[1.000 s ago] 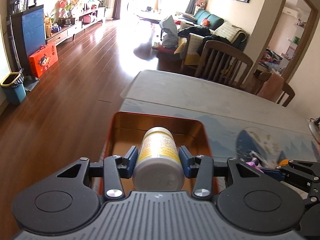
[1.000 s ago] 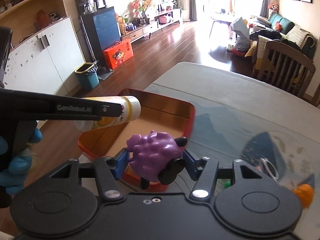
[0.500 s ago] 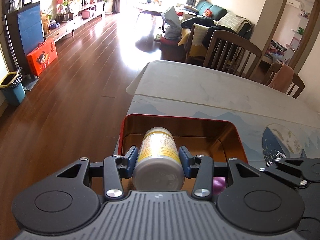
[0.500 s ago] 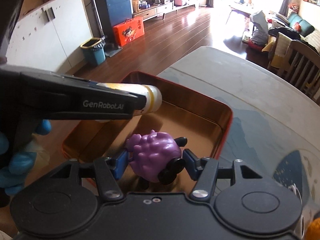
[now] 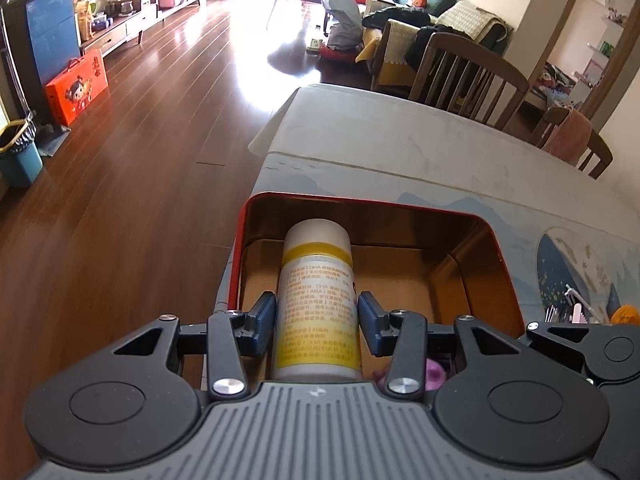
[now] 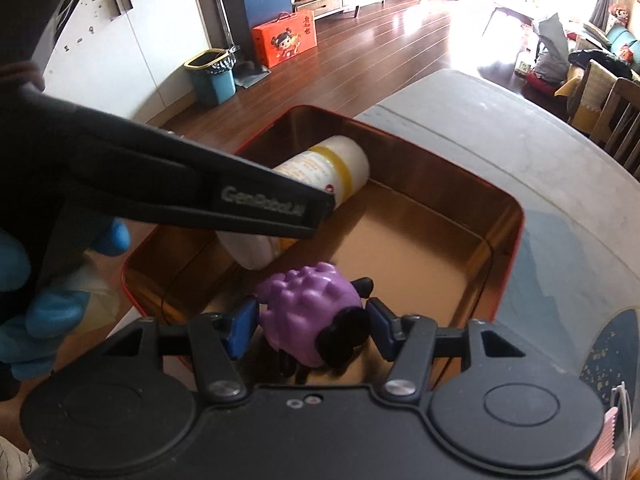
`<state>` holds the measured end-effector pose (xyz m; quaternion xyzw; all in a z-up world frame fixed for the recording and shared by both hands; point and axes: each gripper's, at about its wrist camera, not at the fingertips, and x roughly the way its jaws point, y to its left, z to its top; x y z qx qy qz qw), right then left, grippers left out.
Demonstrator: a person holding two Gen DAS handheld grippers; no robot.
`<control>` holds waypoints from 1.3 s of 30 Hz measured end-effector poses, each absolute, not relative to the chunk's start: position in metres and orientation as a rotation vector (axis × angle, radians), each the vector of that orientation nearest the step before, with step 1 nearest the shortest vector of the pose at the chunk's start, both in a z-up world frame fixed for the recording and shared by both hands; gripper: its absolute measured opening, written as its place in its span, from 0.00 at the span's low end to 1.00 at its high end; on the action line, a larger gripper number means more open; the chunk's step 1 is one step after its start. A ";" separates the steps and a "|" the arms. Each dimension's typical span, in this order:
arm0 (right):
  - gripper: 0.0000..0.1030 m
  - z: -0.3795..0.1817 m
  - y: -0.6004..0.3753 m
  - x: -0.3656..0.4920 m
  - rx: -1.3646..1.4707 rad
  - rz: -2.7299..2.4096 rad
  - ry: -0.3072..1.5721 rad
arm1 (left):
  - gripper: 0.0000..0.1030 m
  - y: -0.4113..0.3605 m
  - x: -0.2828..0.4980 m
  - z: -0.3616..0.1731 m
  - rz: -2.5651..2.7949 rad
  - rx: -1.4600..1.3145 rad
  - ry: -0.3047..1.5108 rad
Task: Organize rigid objects
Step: 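Lower and release the bottle with the left tool while the right tool releases the toy into the tin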
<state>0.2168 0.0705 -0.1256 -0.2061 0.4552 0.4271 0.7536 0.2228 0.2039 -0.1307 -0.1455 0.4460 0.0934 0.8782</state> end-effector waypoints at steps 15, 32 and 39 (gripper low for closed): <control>0.64 -0.120 0.066 0.216 -0.426 0.913 0.985 | 0.42 0.201 0.224 -0.130 0.192 -0.308 0.963; 0.75 -0.089 0.036 0.198 -0.340 0.889 0.892 | 0.57 0.180 0.189 -0.088 0.157 -0.280 0.879; 0.82 -0.071 0.006 0.189 -0.277 0.863 0.851 | 0.64 0.162 0.168 -0.069 0.144 -0.260 0.830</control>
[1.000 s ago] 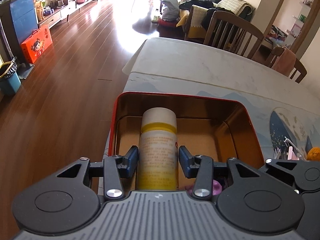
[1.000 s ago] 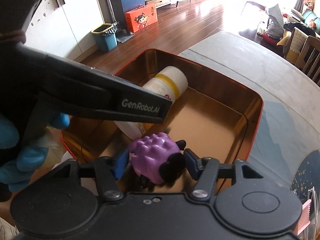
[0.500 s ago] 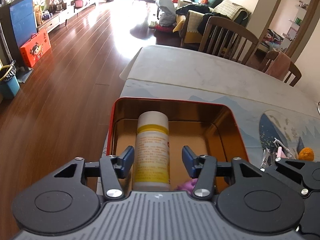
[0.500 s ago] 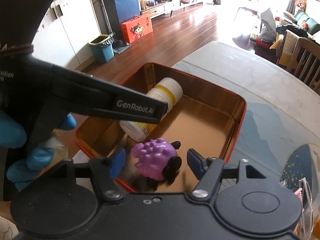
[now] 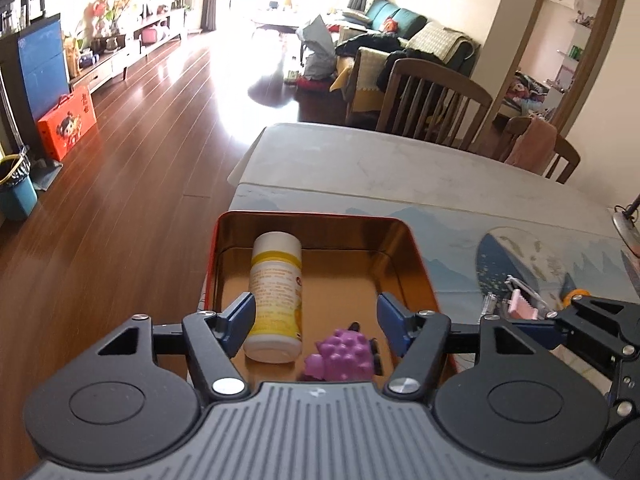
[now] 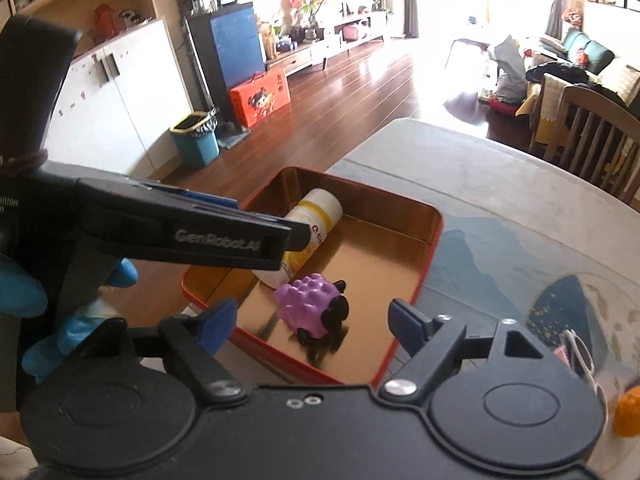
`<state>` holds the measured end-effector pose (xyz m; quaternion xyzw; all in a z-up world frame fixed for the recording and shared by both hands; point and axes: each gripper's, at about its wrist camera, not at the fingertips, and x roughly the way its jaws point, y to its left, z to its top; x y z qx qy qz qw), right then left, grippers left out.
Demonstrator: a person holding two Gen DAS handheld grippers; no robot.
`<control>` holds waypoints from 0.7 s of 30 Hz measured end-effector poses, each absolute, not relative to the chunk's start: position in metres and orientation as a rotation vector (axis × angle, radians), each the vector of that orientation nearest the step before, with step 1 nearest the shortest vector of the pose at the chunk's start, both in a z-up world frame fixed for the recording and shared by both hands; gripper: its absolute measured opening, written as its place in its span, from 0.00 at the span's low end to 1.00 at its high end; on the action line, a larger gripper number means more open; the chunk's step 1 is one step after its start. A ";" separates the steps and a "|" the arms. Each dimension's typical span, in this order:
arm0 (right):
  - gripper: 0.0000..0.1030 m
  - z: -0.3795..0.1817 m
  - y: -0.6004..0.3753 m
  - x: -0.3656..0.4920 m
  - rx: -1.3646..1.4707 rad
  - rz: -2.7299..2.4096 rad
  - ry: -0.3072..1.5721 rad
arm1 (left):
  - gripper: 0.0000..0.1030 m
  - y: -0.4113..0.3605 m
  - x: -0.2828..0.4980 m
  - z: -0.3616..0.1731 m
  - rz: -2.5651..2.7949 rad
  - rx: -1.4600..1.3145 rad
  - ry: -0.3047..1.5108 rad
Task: Organize rigid objects
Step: 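Lower and release the bottle with the left tool while the right tool releases the toy into the tin, then lift both open tools out of the red tin toward the remaining items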
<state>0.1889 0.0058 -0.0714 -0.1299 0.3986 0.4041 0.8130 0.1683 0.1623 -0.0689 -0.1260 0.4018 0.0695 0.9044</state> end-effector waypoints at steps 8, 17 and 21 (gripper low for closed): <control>0.94 -0.051 -0.041 0.171 -0.189 0.826 0.794 | 0.69 0.135 0.146 -0.047 0.114 -0.234 0.787; 0.99 -0.042 -0.110 0.155 -0.100 0.755 0.755 | 0.74 0.098 0.124 -0.030 0.075 -0.227 0.754; 0.99 -0.044 -0.138 0.150 -0.068 0.721 0.750 | 0.75 0.080 0.118 -0.028 0.062 -0.227 0.749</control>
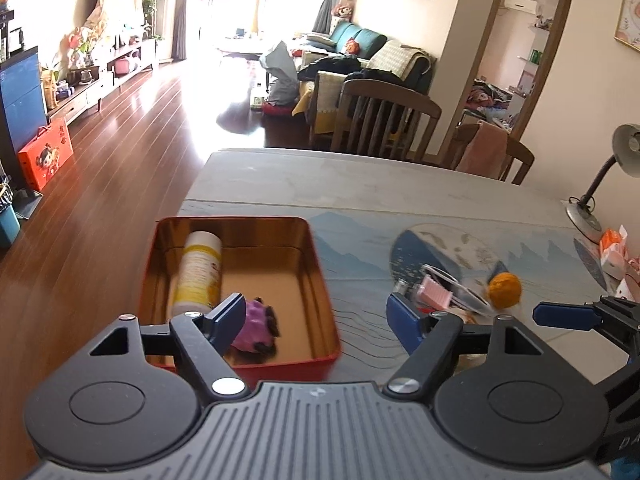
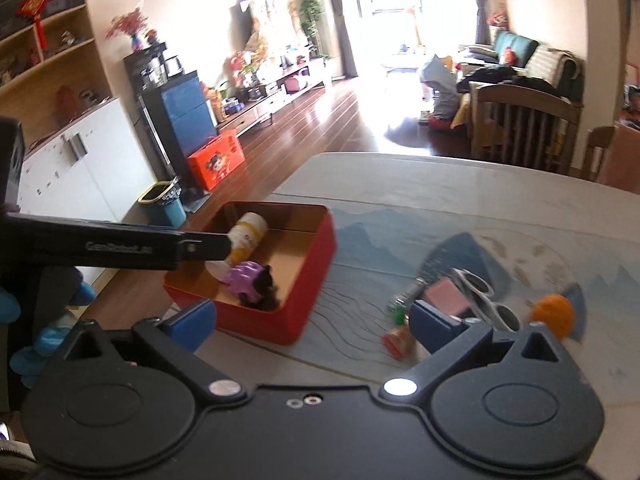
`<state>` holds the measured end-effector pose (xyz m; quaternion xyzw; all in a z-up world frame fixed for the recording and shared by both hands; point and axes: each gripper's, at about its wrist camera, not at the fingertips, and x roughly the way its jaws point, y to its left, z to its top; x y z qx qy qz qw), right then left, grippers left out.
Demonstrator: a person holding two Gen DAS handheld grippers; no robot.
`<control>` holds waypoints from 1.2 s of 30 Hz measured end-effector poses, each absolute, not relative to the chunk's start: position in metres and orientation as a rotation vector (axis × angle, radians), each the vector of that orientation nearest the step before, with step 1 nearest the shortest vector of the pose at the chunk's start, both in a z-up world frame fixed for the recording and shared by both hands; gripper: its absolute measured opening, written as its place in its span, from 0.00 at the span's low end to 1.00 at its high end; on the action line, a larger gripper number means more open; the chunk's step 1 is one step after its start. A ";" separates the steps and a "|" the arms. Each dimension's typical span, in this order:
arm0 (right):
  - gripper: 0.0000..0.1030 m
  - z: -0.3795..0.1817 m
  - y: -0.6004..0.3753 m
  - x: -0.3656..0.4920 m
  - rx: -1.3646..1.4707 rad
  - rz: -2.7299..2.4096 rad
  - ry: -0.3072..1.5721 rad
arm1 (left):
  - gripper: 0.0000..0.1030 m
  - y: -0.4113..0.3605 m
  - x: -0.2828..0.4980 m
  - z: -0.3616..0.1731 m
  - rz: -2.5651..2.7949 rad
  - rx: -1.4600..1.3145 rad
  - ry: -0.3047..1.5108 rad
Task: Organize rigid objects
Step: 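Lift both open tools out of the red tin toward the remaining items, then grasp the silver round tin with the left tool while the right tool grasps the orange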
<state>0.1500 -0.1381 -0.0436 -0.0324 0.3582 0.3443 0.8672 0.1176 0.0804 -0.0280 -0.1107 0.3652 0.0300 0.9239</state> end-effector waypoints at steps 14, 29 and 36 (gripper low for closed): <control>1.00 -0.045 -0.226 0.147 -0.040 0.610 0.726 | 0.82 0.007 0.111 -0.023 0.023 -0.190 0.712; 1.00 -0.060 -0.292 0.194 -0.040 0.520 0.734 | 0.82 -0.078 0.137 -0.052 0.024 -0.110 0.755; 0.99 -0.071 -0.307 0.225 -0.061 0.539 0.755 | 0.82 -0.116 0.160 -0.079 0.034 -0.066 0.793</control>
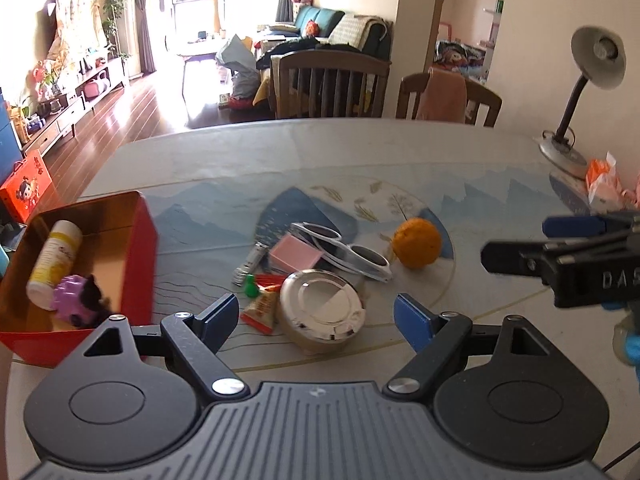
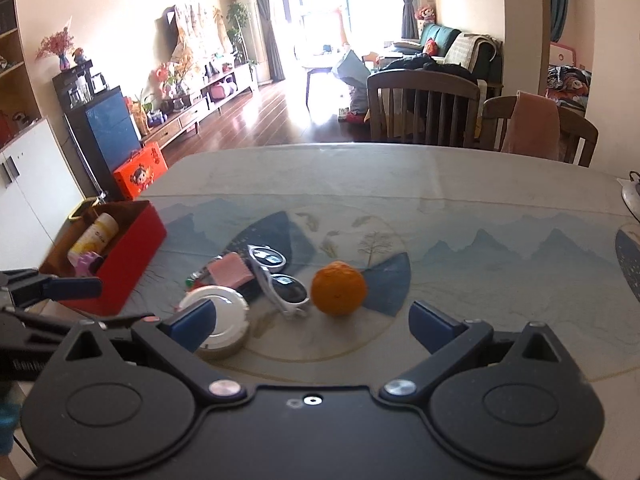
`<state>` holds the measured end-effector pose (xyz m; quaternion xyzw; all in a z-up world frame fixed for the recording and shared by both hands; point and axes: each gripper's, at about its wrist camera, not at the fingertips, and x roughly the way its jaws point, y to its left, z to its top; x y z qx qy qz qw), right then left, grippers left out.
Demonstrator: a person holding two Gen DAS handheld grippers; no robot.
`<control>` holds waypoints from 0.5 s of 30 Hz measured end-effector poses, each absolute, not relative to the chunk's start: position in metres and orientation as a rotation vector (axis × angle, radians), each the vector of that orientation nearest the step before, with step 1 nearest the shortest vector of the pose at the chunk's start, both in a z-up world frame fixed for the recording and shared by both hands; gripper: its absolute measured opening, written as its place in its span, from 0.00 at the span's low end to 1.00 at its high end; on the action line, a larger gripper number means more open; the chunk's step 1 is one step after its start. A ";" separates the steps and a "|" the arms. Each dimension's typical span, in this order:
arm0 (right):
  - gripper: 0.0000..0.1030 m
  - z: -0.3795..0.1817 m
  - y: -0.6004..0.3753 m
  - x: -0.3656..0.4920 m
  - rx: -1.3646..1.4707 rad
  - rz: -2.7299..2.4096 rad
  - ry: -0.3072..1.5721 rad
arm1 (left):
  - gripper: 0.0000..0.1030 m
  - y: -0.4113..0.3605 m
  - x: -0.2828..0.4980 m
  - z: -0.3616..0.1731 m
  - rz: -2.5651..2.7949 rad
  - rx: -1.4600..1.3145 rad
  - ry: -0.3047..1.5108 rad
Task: Organize rigid objects
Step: 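Grasp the silver round tin with the left tool while the right tool grasps the orange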
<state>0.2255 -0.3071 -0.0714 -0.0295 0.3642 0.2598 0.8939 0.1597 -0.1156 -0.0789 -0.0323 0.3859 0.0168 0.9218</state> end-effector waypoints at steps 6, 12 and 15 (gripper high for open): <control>0.99 -0.083 -0.310 0.251 -0.089 0.552 0.782 | 0.82 -0.141 0.181 -0.104 0.055 -0.008 0.823; 0.98 -0.098 -0.303 0.277 -0.100 0.569 0.830 | 0.82 -0.147 0.199 -0.124 0.091 -0.010 0.859; 0.96 -0.105 -0.298 0.289 -0.100 0.579 0.853 | 0.82 -0.147 0.206 -0.133 0.118 -0.007 0.873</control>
